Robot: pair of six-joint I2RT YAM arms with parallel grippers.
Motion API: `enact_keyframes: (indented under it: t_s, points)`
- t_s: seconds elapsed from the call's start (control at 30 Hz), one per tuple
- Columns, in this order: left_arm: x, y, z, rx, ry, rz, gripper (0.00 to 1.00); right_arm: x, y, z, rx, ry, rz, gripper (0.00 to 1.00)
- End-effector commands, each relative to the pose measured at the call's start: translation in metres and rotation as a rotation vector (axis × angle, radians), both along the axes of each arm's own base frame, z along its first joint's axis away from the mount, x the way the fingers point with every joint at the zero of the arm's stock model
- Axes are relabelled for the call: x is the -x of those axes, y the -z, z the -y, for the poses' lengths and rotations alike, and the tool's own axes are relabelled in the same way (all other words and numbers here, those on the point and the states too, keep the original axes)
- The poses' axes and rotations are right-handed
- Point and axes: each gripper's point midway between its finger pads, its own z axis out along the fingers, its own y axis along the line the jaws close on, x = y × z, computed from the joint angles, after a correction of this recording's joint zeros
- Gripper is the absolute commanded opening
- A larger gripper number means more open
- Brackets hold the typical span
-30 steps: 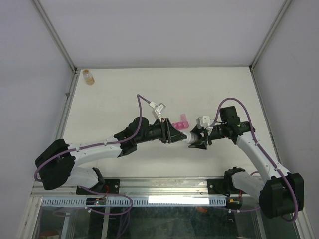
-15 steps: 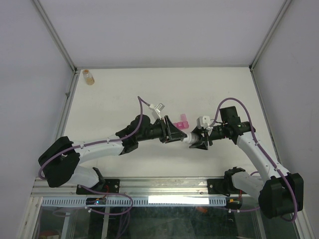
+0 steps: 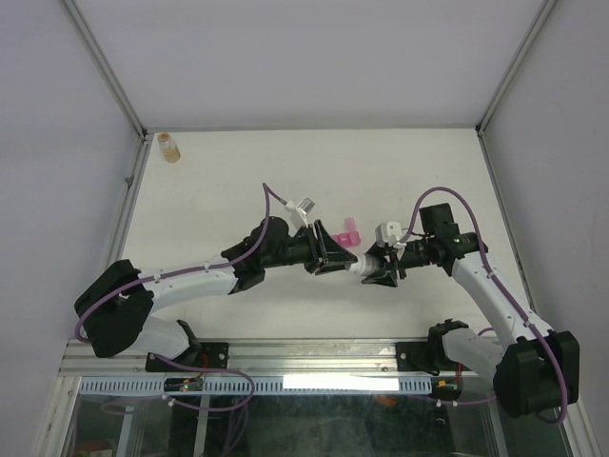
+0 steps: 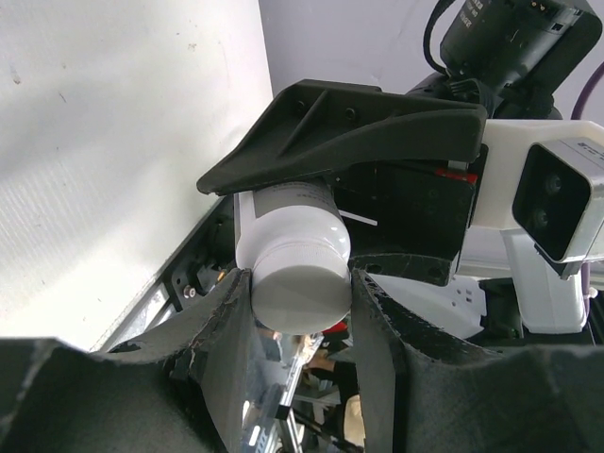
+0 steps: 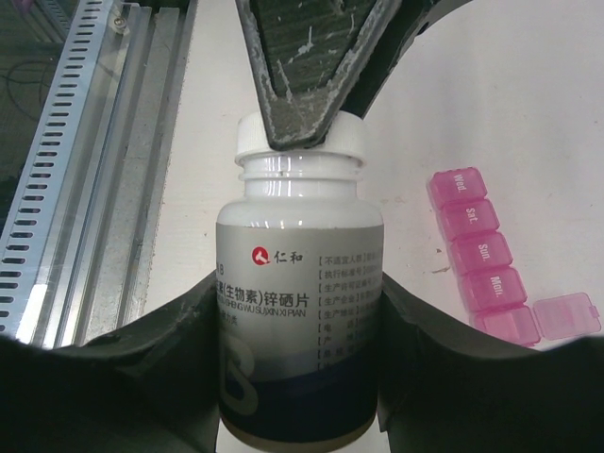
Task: Sort the pills into containers
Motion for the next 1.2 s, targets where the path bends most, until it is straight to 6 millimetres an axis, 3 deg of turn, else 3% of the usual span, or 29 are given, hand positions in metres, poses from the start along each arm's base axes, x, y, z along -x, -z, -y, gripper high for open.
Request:
enact_keyframes:
  t_s: [0.0,0.37,0.5,0.6,0.77,0.9,1.0,1.17]
  points:
    - [0.005,-0.036,0.008,0.094,0.076,0.067,0.3,-0.003,-0.015,-0.004,-0.04,-0.018,0.049,0.0]
    - [0.011,-0.037,0.011,0.12,0.125,0.116,0.79,-0.003,-0.015,-0.004,-0.041,-0.018,0.047,0.0]
    - [0.008,-0.03,0.01,0.096,0.111,0.141,0.87,-0.003,-0.015,-0.004,-0.041,-0.017,0.047,0.0]
    - [0.004,-0.022,0.006,0.061,0.088,0.198,0.98,-0.003,-0.015,-0.004,-0.042,-0.018,0.047,0.0]
    - [-0.004,-0.015,-0.012,0.04,0.059,0.371,0.99,-0.003,-0.015,-0.004,-0.041,-0.018,0.047,0.0]
    - [0.003,-0.021,-0.028,0.063,0.095,0.645,0.99,-0.003,-0.015,-0.003,-0.042,-0.017,0.048,0.0]
    - [0.019,-0.028,-0.044,0.095,0.154,1.034,0.99,-0.003,-0.015,-0.003,-0.043,-0.017,0.048,0.0]
    - [0.011,-0.017,-0.064,-0.004,0.097,1.546,0.99,-0.003,-0.015,-0.004,-0.043,-0.018,0.046,0.0]
